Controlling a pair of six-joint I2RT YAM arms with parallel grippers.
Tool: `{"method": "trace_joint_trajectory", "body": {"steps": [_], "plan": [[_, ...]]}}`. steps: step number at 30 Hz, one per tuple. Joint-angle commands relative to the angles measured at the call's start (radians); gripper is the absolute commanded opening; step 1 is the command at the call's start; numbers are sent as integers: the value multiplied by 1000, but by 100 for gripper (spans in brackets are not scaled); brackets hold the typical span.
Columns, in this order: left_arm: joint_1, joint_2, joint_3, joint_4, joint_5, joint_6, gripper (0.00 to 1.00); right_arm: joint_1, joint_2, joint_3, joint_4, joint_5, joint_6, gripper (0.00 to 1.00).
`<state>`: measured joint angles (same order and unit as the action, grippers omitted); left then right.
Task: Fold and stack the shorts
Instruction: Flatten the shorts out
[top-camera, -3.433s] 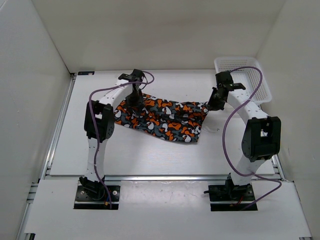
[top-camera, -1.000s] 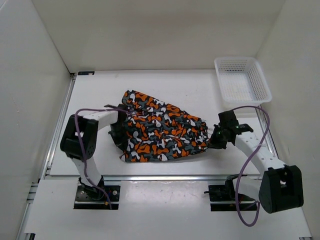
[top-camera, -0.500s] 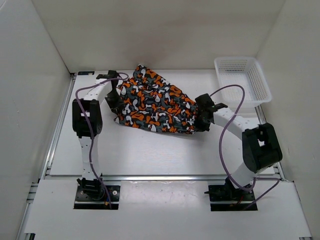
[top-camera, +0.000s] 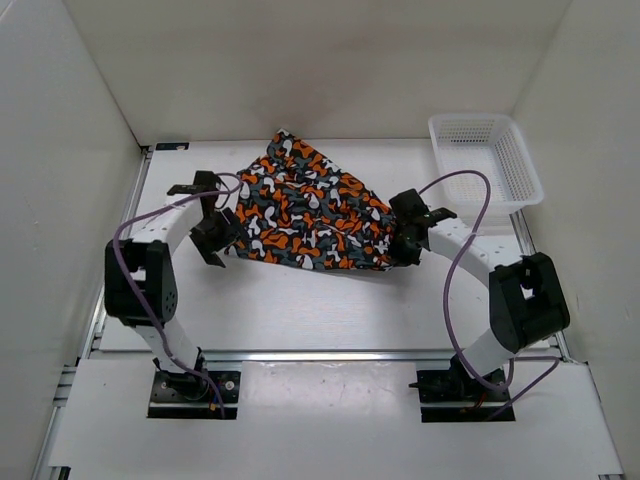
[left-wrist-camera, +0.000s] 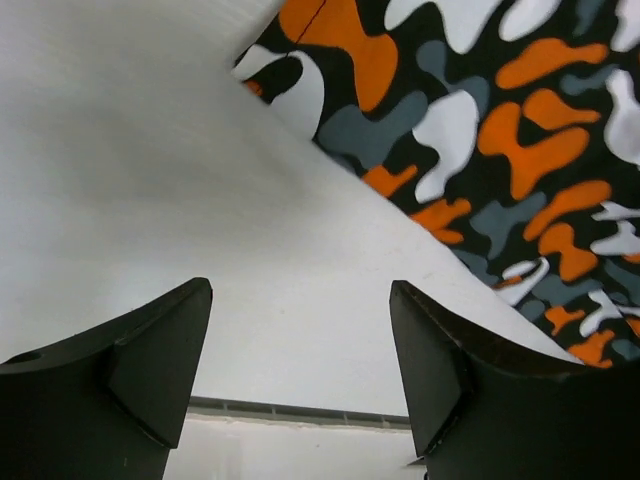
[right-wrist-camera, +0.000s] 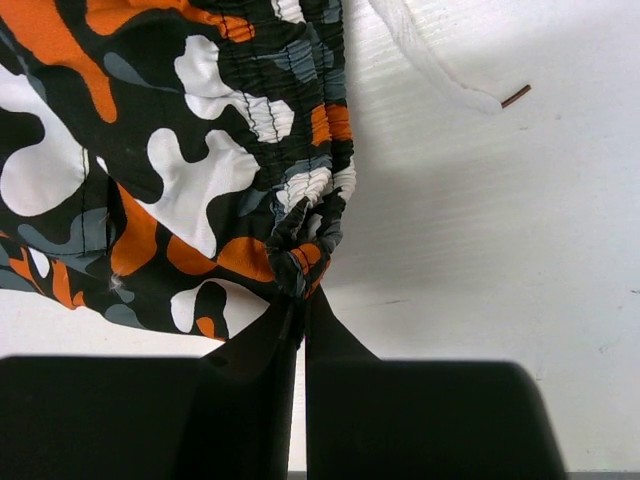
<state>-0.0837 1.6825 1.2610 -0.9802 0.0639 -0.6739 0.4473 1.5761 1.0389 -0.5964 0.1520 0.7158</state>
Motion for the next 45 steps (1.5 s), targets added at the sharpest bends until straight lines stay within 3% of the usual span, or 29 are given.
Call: {"method": "trace_joint_trajectory", "body": {"steps": [1, 7, 13, 15, 16, 17, 21, 24, 28, 33, 36, 43, 45], "plan": [[-8, 66, -35, 130, 68, -49, 83, 5, -53, 0, -40, 6, -22, 0], [-37, 164, -6, 195, 59, -102, 80, 5, -88, 0, -51, 15, -22, 0], [-37, 264, 66, 206, 34, -136, 71, 5, -100, -10, -69, 24, -22, 0], [-37, 302, 80, 206, 43, -136, 43, 5, -100, -10, -69, 34, -13, 0], [-37, 302, 80, 206, 53, -136, 20, 5, -100, -10, -69, 34, -13, 0], [-37, 302, 80, 206, 66, -136, 10, 5, -100, -10, -78, 43, -13, 0], [-47, 154, 20, 206, 39, -125, 10, 5, -120, -37, -88, 52, 10, 0], [-47, 42, -69, 206, 28, -116, 10, 5, -140, -98, -88, 2, 62, 8], [-89, -94, -168, 196, 53, -116, 10, 5, -178, -220, 33, -128, 131, 22], [-136, -156, -227, 178, 53, -136, 10, 5, -266, -347, 145, -207, 183, 65], [-146, -168, -238, 169, 53, -136, 10, -5, -347, -411, 176, -207, 217, 69], [-157, -190, -247, 160, 42, -136, 10, -117, -615, -615, 320, -197, 275, 70], [-166, -190, -247, 160, 33, -136, 10, -133, -616, -616, 320, -171, 251, 70]]}}
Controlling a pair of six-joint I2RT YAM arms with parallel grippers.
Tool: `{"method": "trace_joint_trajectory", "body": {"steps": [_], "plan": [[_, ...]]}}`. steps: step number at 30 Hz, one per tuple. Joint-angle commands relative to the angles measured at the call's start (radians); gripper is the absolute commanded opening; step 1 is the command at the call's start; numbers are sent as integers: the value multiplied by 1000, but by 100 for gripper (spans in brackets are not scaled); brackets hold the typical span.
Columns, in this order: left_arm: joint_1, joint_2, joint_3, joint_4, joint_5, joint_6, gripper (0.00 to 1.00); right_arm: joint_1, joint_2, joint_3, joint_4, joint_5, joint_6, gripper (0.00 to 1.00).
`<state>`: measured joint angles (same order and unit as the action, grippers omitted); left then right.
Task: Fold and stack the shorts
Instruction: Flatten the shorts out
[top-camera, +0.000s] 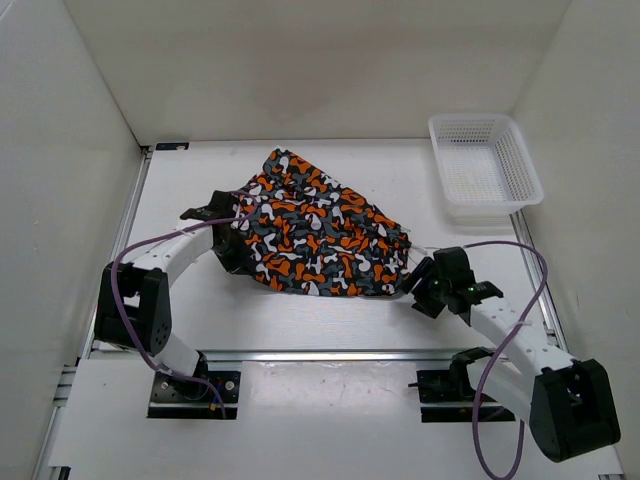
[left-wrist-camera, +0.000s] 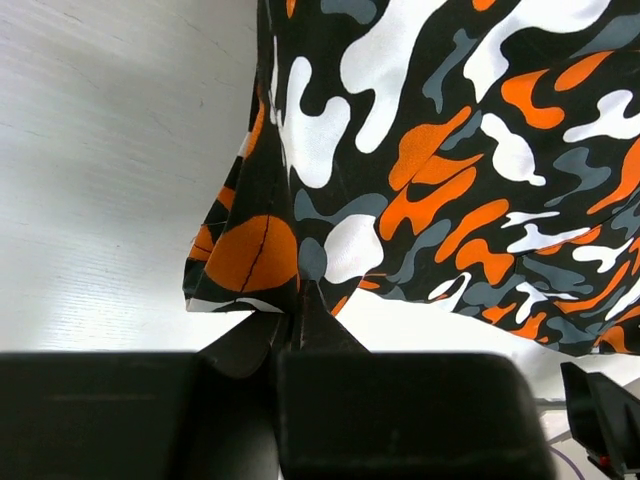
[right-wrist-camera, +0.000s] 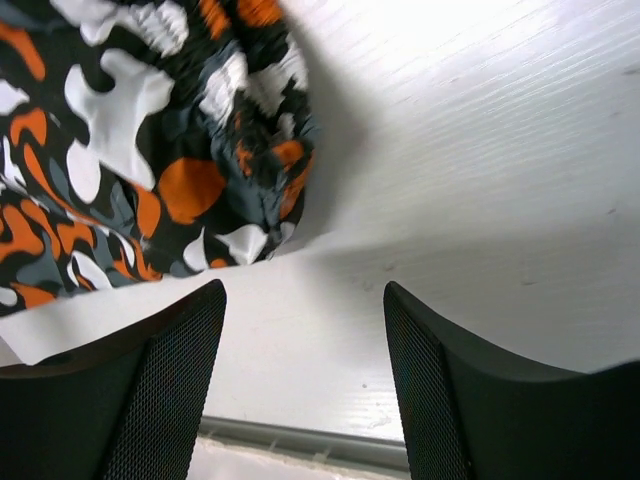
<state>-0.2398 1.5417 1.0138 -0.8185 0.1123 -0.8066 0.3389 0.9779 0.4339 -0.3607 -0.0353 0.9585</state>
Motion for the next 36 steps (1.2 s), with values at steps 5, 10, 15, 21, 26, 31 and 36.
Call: {"method": "trace_joint_trajectory", "body": {"steps": [5, 10, 15, 21, 26, 31, 36], "plan": [[-21, -49, 0, -11, -16, -3, 10, -41, 97, 0, 150, 17, -18, 66], [-30, -67, 0, -11, -16, -12, 10, -51, 226, 49, 236, 41, -37, 51], [-30, -101, 0, -50, -34, -13, 10, -51, 282, 117, 240, 57, -55, 0], [2, -158, 237, -203, -92, -2, 10, -51, 154, 363, -102, 133, -168, 0], [25, -135, 722, -402, -154, 21, 10, -51, 125, 798, -357, 68, -352, 0], [51, -221, 1097, -441, -154, 10, 10, -41, 70, 1169, -599, -15, -466, 0], [71, -411, 1189, -349, -227, 10, 10, -41, 13, 1402, -692, -151, -604, 0]]}}
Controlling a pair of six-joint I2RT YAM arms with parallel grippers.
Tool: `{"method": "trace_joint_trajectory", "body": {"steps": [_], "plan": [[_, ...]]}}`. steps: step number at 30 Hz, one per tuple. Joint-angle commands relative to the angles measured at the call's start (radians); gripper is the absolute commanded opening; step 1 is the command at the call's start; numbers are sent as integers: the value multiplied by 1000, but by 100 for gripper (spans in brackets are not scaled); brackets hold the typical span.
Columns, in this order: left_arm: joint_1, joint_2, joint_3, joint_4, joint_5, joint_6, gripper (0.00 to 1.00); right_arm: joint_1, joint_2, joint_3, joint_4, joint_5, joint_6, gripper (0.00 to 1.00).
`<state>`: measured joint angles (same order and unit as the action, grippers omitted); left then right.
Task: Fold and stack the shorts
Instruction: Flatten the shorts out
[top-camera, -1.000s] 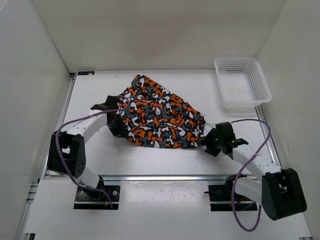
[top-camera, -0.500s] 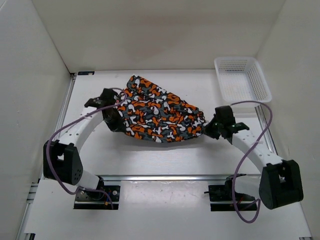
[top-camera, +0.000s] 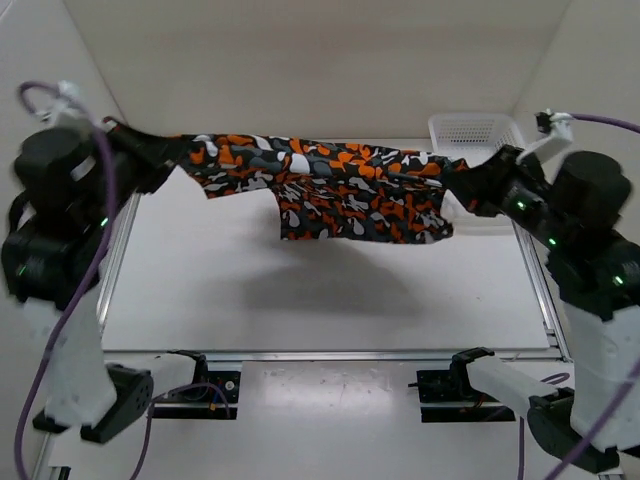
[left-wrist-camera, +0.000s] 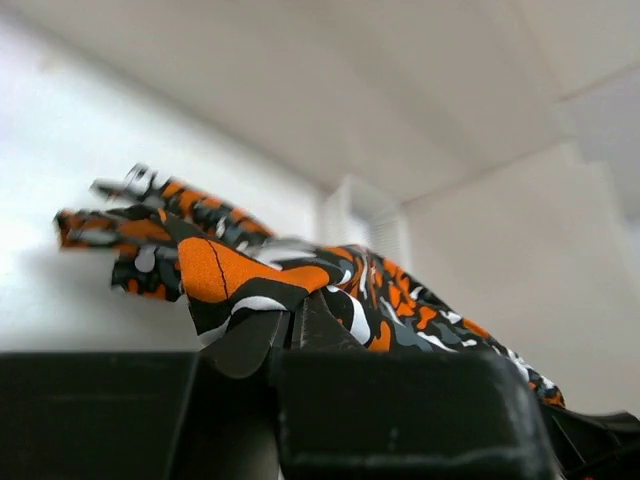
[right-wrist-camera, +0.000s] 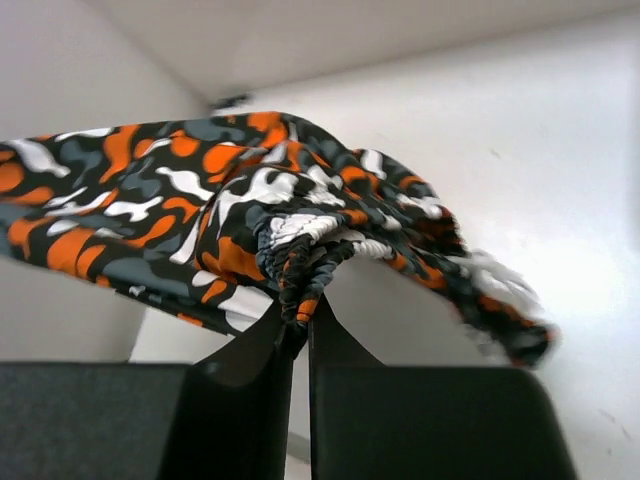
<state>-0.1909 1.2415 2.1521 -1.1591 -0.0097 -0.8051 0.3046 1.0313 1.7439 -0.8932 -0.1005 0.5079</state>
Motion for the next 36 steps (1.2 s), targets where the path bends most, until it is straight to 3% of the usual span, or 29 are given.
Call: {"method": "trace_joint_trajectory", "body": {"steps": [1, 5, 11, 17, 21, 24, 29, 32, 33, 35, 36], "plan": [[22, -129, 87, 2, -117, 27, 10, -7, -40, 126, -182, -115, -170, 0], [22, -184, 222, 2, -205, 92, 10, -7, -80, 311, -216, -198, -215, 0], [22, -172, 420, -39, -268, 145, 10, -7, -117, 434, -225, -242, -201, 0], [22, -128, 410, -37, -277, 167, 10, -7, -117, 444, -225, -180, -160, 0], [22, -53, 344, -27, -286, 185, 10, -7, -126, 333, -164, -87, -160, 0], [22, 37, 301, -17, -268, 199, 10, -7, -154, 131, -86, -39, -160, 0], [22, 225, 201, 25, -256, 218, 10, -7, -65, -133, 68, 40, -178, 0], [96, 332, 102, 82, -170, 227, 10, -7, 16, -311, 206, 62, -178, 0], [125, 361, 77, 105, -12, 227, 10, -19, 47, -345, 239, 45, -178, 0], [198, 493, 74, 135, 171, 227, 10, -65, 154, -423, 336, -52, -166, 0], [199, 540, 92, 125, 172, 227, 10, -82, 191, -447, 374, -86, -157, 0]]}}
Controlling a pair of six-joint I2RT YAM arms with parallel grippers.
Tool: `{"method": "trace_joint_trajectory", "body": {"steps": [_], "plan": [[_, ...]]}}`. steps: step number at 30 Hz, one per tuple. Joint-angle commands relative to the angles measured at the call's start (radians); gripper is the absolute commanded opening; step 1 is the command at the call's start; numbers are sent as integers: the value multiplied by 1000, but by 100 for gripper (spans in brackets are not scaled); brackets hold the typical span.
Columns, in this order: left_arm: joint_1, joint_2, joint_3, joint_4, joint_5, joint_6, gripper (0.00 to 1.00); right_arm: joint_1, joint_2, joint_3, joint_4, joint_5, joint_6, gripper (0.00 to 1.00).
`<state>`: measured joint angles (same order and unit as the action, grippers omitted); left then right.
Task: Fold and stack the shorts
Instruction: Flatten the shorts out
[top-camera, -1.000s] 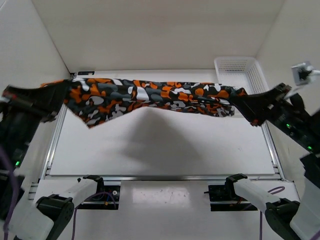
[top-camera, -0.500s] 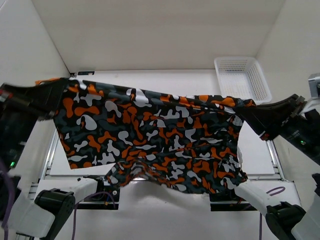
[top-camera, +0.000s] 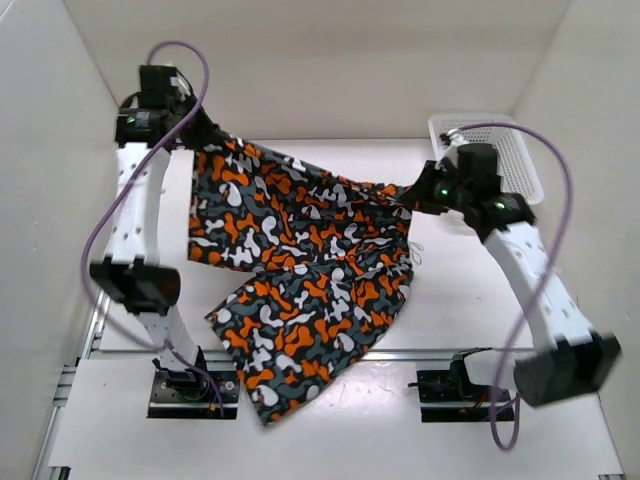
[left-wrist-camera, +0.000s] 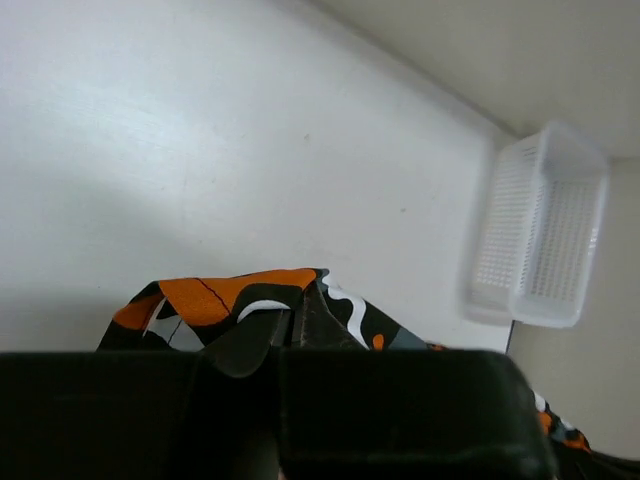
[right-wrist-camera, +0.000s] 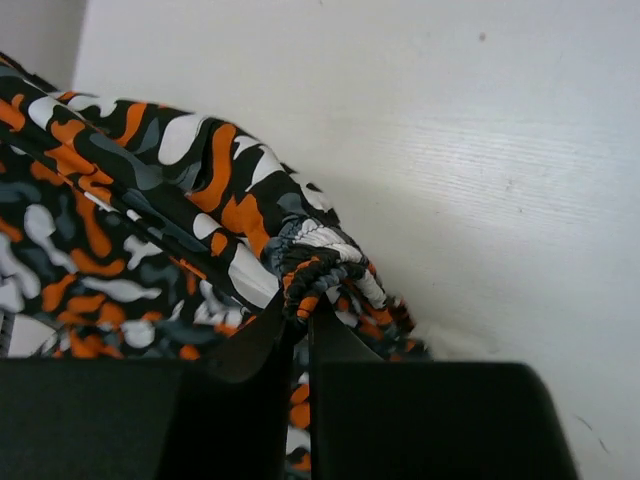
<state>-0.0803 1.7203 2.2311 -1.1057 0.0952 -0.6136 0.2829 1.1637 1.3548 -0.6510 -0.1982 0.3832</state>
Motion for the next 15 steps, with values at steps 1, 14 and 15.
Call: {"method": "trace_joint_trajectory", "body": {"steps": [1, 14, 15], "plan": [[88, 106, 33, 40, 55, 35, 10, -83, 141, -78, 166, -9, -12, 0], [178, 593, 449, 114, 112, 14, 10, -74, 749, 312, 231, -35, 126, 0], [189, 584, 449, 115, 112, 14, 10, -74, 772, 338, 219, -35, 126, 0]]}}
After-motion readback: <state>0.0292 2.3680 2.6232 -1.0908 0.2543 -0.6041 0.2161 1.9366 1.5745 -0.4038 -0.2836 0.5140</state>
